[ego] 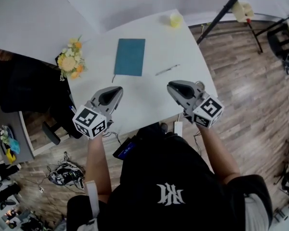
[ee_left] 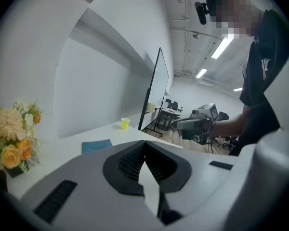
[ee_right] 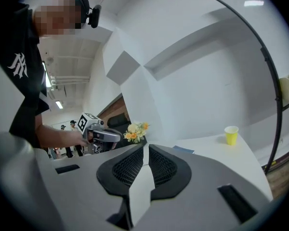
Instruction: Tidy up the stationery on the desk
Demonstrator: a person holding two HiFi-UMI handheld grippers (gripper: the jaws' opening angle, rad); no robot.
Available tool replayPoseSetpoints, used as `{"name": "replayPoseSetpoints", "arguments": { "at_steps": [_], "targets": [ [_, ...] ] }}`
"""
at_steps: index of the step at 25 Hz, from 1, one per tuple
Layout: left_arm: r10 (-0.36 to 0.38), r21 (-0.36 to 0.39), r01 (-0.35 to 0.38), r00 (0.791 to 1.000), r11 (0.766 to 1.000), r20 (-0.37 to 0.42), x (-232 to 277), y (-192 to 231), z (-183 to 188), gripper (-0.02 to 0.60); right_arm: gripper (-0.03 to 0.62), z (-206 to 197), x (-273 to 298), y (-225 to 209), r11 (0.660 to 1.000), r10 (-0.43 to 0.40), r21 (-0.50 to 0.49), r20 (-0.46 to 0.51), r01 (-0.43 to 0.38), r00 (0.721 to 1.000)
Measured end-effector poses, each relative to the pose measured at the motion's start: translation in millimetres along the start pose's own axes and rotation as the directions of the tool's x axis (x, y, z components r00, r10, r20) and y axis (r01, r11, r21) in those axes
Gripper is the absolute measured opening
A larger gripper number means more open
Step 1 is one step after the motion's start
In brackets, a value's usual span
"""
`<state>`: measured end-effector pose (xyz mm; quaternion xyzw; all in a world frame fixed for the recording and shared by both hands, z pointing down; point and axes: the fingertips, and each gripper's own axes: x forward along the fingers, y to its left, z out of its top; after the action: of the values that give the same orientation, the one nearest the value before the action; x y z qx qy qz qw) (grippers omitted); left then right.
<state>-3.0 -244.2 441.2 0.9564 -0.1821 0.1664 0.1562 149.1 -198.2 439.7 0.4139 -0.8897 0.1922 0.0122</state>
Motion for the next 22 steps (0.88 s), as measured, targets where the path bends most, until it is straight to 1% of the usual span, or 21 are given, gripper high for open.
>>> {"name": "replayPoseSetpoints", "arguments": {
  "at_steps": [2, 4, 8, 13, 15, 18, 20, 22],
  "targets": [
    [-0.001, 0.028, 0.001, 1.000, 1.000, -0.011, 9.0, 17.9, 4.8, 0.003, 0.041, 4.3, 13.4, -13.9, 1.000, -0.016, 0.004, -0.026, 0.016, 1.000],
    [0.003, 0.034, -0.002, 1.000, 0.999, -0.025, 17.8, 36.4, 7.7, 0.003, 0.041, 9.0, 24.2, -26.9, 0.999, -0.033, 0.013, -0.048, 0.033, 0.998],
    [-0.007, 0.013, 0.008, 0.999, 1.000, -0.047, 37.2, 72.0, 11.0, 0.005, 0.041, 17.5, 47.7, -45.9, 0.998, -0.045, 0.029, -0.068, 0.047, 0.997],
    [-0.027, -0.004, 0.027, 0.993, 1.000, -0.117, 59.7, 104.6, -2.5, 0.005, 0.041, 15.8, 92.2, -60.6, 0.996, -0.020, 0.090, -0.061, 0.025, 0.998],
    [-0.027, -0.027, 0.024, 0.991, 0.999, -0.132, 69.1, 118.1, -8.5, 0.005, 0.041, 7.2, 108.7, -67.9, 0.995, -0.025, 0.098, -0.101, 0.035, 0.995],
    [0.002, -0.067, -0.012, 0.990, 0.998, -0.140, 83.9, 139.9, -18.4, 0.012, 0.041, -3.4, 130.5, -83.1, 0.993, -0.034, 0.106, -0.143, 0.050, 0.989],
    [0.036, -0.081, -0.050, 0.986, 0.996, -0.160, 92.9, 155.7, -26.5, 0.051, 0.043, -7.9, 145.6, -97.4, 0.988, -0.048, 0.139, -0.149, 0.069, 0.988],
    [0.069, -0.092, -0.088, 0.979, 0.992, -0.192, 100.5, 169.6, -36.4, 0.061, 0.043, -15.3, 158.1, -110.0, 0.981, -0.056, 0.172, -0.166, 0.084, 0.984]
  ]
}}
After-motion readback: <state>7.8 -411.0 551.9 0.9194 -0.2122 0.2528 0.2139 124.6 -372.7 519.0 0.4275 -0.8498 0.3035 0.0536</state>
